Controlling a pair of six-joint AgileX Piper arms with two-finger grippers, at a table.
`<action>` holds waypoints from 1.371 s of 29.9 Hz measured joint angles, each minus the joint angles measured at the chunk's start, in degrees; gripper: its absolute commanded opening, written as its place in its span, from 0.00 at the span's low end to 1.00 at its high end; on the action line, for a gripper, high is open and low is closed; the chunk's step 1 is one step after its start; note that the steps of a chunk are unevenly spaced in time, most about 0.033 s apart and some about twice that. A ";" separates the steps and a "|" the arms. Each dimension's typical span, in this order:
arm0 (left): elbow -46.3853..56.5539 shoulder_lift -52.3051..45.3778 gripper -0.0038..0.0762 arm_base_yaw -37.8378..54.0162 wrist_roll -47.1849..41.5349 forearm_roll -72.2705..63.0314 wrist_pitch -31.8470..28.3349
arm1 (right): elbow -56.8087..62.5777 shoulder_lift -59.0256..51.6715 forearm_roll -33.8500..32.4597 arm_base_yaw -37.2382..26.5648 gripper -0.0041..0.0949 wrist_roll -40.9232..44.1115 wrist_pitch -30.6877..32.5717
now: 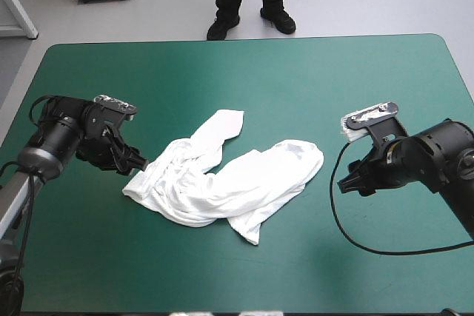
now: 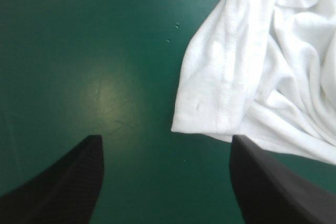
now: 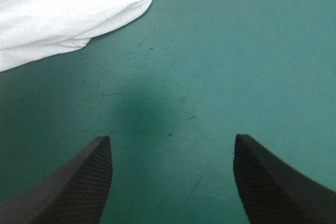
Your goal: Fold the cloth
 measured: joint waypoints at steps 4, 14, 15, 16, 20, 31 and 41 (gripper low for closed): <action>2.02 3.69 0.66 0.42 0.52 -0.77 -2.51 | 0.43 -0.06 1.80 0.00 0.66 0.00 0.00; 4.61 13.57 0.65 0.42 1.10 -3.06 -8.62 | 0.45 -0.06 2.10 0.00 0.65 0.00 0.00; 4.61 14.38 0.64 0.47 1.52 -3.93 -8.56 | 0.45 -0.06 2.10 0.00 0.65 0.00 0.00; 4.53 14.61 0.61 0.54 1.86 -4.42 -8.62 | 0.50 -0.06 2.05 0.00 0.65 0.00 0.00; 4.25 15.78 0.39 0.80 2.80 -6.58 -7.97 | 1.00 0.06 0.37 0.00 0.65 0.00 -0.06; 3.91 17.59 0.04 0.80 4.02 -11.46 -6.02 | 1.06 10.01 0.41 0.00 0.65 1.24 -6.58; 3.61 17.76 0.04 0.80 5.48 -12.29 -5.66 | 0.62 24.38 3.88 0.00 0.65 2.60 -17.37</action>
